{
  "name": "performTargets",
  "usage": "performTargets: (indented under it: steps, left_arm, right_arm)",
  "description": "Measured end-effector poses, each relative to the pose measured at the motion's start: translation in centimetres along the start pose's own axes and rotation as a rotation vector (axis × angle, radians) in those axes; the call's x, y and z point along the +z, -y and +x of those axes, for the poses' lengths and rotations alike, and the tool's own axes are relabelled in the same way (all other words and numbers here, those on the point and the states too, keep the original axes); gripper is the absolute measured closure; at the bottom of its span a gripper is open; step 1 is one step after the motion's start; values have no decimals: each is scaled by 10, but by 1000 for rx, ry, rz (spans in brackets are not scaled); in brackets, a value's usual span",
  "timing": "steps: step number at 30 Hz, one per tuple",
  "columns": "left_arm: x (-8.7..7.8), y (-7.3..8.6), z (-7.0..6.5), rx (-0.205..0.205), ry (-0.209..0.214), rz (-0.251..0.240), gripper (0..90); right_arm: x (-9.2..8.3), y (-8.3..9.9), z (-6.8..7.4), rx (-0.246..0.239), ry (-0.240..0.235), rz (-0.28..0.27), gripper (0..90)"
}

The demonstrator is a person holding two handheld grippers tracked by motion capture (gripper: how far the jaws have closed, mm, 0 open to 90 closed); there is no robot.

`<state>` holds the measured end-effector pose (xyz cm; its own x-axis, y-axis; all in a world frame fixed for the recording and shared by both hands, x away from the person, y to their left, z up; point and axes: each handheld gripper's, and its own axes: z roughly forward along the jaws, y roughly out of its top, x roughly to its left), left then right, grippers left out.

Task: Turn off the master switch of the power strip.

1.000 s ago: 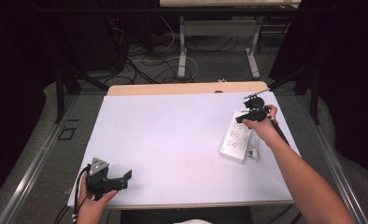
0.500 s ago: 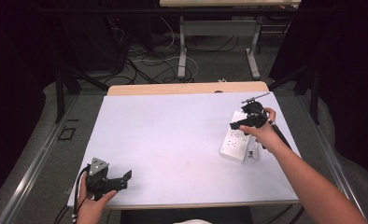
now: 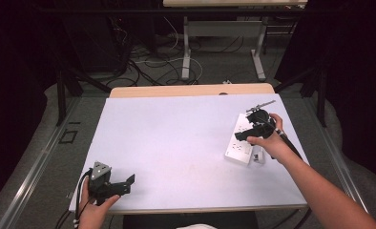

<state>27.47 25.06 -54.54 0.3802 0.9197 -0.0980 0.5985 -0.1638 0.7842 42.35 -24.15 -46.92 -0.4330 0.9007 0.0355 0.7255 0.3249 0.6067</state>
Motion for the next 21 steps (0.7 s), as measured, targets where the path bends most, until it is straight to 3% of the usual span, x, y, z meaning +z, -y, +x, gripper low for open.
performTargets:
  steps: [6, 21]
  left_arm:
    - [-1, 1, 0, -4, -3, -5, 15]
    - [-1, 1, 0, -10, -1, -3, 15]
  right_arm:
    - [0, 12, 3, -29, 23, -4, 0]
    - [-9, 45, 12, -42, 1, -59, 0]
